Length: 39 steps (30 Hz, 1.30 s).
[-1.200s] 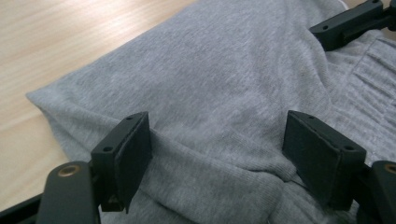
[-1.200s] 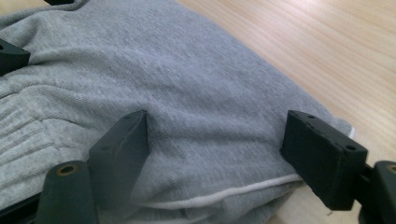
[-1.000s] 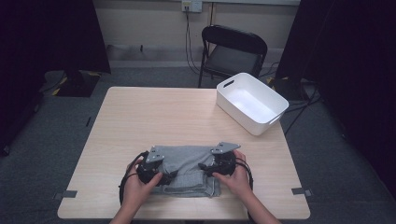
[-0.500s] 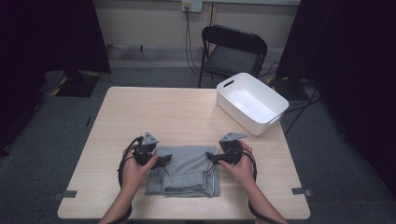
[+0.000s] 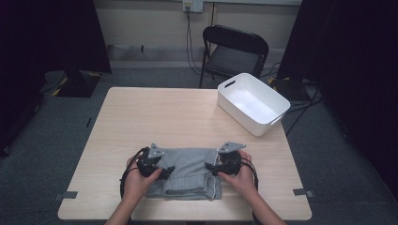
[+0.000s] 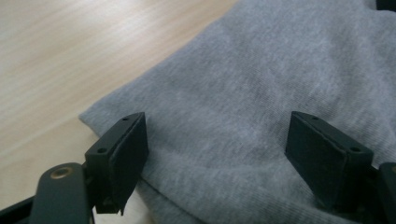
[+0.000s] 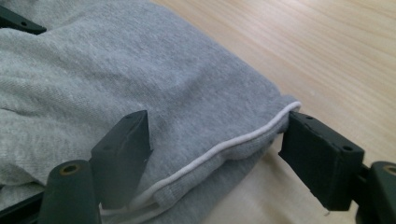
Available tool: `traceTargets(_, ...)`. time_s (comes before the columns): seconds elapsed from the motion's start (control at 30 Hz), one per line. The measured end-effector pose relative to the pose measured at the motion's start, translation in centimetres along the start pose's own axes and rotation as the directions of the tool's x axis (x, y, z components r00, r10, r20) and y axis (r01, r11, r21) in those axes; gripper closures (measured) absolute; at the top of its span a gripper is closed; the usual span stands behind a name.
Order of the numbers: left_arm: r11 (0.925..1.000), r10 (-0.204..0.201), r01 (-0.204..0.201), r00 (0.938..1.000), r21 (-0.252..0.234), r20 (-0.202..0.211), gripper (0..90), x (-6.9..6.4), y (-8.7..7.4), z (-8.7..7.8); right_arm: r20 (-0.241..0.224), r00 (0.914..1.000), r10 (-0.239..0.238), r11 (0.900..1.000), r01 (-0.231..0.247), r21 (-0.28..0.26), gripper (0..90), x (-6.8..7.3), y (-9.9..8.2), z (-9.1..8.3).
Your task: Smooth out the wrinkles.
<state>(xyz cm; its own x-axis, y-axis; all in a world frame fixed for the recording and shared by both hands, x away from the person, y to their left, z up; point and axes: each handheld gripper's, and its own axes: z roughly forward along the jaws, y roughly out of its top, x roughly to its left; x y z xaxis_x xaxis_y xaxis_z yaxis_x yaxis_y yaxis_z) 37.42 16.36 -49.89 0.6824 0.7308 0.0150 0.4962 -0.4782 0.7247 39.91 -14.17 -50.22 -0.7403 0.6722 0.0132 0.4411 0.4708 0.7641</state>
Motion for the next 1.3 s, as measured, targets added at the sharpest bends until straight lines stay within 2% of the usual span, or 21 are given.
traceTargets(0.23, 0.9999, 0.013, -0.013, 0.9997, 0.006, 0.02, 21.0, -1.3, -0.6, -0.7, -0.011, 0.9999, 0.005, 1.0, -0.005, -0.004, 23.5, 0.9, -0.9, -1.0)
traceTargets(0.3, 0.9995, 0.028, -0.028, 0.9994, 0.011, 0.022, 20.9, -1.5, -0.7, -0.9, -0.016, 0.9999, 0.006, 0.9999, -0.006, -0.01, 23.4, 1.1, -1.2, -1.2)
traceTargets(0.4, 0.9997, 0.024, -0.024, 0.9993, 0.007, 0.029, 21.0, -1.7, -0.7, -1.0, -0.03, 0.9995, 0.012, 0.9997, -0.013, -0.019, 23.1, 1.2, -1.6, -1.6)
traceTargets(0.47, 1.0, 0.007, -0.007, 0.9992, -0.001, 0.039, 20.9, -1.5, -0.7, -1.2, -0.046, 0.9986, 0.027, 0.9991, -0.028, -0.033, 22.0, 0.9, -1.7, -1.9)
traceTargets(0.53, 0.9993, -0.028, 0.029, 0.9984, -0.025, 0.05, 19.6, -1.2, -0.7, -1.5, -0.05, 0.9983, 0.031, 0.9977, -0.034, -0.058, 19.5, 0.3, -1.8, -2.5)
traceTargets(0.6, 0.9992, -0.021, 0.022, 0.9991, -0.035, 0.037, 17.5, -0.7, -0.6, -2.0, -0.046, 0.9977, 0.049, 0.9956, -0.052, -0.077, 19.0, -0.5, -1.8, -3.2)
traceTargets(0.63, 0.9984, -0.035, 0.037, 0.9985, -0.042, 0.041, 17.4, -0.5, -0.6, -2.2, -0.046, 0.9968, 0.065, 0.994, -0.068, -0.085, 18.6, -0.9, -1.8, -3.5)
traceTargets(0.7, 0.9982, -0.036, 0.038, 0.9988, -0.047, 0.034, 17.3, -0.1, -0.6, -2.5, -0.025, 0.9962, 0.083, 0.9922, -0.085, -0.092, 18.7, -1.9, -1.9, -4.1)
traceTargets(0.77, 0.9988, -0.023, 0.023, 0.9997, -0.042, 0.005, 17.2, 0.9, -0.8, -3.3, -0.014, 0.9946, 0.103, 0.9899, -0.104, -0.097, 18.9, -2.7, -2.2, -4.5)
traceTargets(0.83, 0.9986, -0.03, 0.03, 0.9995, -0.043, -0.004, 17.1, 1.3, -1.0, -3.6, 0.008, 0.9937, 0.112, 0.9889, -0.111, -0.099, 19.0, -3.3, -2.4, -4.7)
traceTargets(0.87, 0.9985, -0.044, 0.043, 0.9989, -0.035, -0.016, 16.8, 2.2, -1.6, -4.2, 0.011, 0.9927, 0.12, 0.9882, -0.118, -0.097, 19.0, -3.6, -2.6, -4.8)
traceTargets(1.0, 0.9982, -0.055, 0.054, 0.9977, -0.026, -0.041, 16.5, 3.5, -3.0, -5.0, 0.035, 0.9925, 0.117, 0.9906, -0.114, -0.075, 19.1, -4.2, -3.1, -4.7)
traceTargets(1.1, 0.9978, -0.062, 0.061, 0.9968, -0.024, -0.051, 16.5, 4.1, -3.7, -5.3, 0.033, 0.9922, 0.121, 0.991, -0.118, -0.062, 19.0, -4.4, -3.5, -4.5)
traceTargets(1.13, 0.9968, -0.079, 0.078, 0.9953, -0.019, -0.056, 16.4, 4.7, -4.4, -5.4, 0.041, 0.9926, 0.114, 0.9925, -0.112, -0.05, 18.9, -4.5, -3.7, -4.4)
traceTargets(1.3, 0.9954, -0.096, 0.096, 0.9933, -0.01, -0.064, 16.5, 5.3, -5.7, -5.2, 0.041, 0.9913, 0.125, 0.9906, -0.123, -0.06, 19.0, -4.7, -3.7, -4.7)
